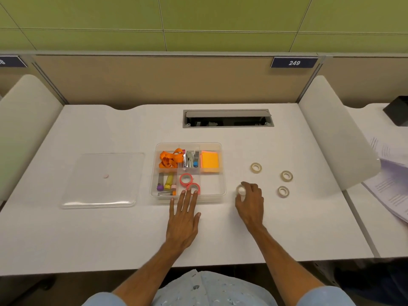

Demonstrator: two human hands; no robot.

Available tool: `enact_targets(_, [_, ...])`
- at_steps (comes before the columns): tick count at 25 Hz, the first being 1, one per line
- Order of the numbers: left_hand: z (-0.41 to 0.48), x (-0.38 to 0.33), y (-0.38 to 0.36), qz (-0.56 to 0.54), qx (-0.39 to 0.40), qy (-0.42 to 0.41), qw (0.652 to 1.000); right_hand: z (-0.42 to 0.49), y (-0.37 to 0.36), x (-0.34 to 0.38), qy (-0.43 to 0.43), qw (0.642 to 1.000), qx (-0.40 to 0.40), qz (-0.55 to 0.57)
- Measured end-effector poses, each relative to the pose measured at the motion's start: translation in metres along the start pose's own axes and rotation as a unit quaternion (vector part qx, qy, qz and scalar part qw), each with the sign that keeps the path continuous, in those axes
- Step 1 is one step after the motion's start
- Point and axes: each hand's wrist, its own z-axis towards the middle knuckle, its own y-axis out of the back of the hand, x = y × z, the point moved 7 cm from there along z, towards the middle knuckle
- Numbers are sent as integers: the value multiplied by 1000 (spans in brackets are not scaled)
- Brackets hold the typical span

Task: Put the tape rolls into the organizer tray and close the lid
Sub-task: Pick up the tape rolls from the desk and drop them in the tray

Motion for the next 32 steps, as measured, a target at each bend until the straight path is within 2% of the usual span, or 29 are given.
enact_targets(3, [0, -1, -3, 6, 4, 5, 1000, 5, 1, 31, 71, 996, -17, 52])
enact_targets(8, [0, -1, -4, -15, 6, 10, 1000, 9, -29, 65, 153, 982, 82, -77])
enact_targets(13, [3, 2, -8, 13, 25, 17, 999, 5, -50, 70, 158, 966, 137, -155])
enact_targets(16, [3, 2, -7, 13, 17, 12, 1000, 7, -42, 64, 164, 973, 97, -132])
enact_targets(19, [2, 1, -7, -1, 3, 4, 1000, 10, -20, 52, 169, 982, 8, -85])
enact_targets(22, [2, 0, -10, 10, -2, 2, 1000, 18, 4, 29, 117, 990, -58, -57])
enact_targets(26, [1, -2, -9, 6, -11, 0, 1000, 27, 27, -21, -11, 995, -76, -62])
enact_targets(30, [2, -3, -10, 11, -13, 2, 1000, 28, 42, -75, -136, 987, -42, -76])
enact_targets(32, [2, -3, -11, 19, -8, 4, 1000, 30, 47, -96, -169, 982, -16, -84])
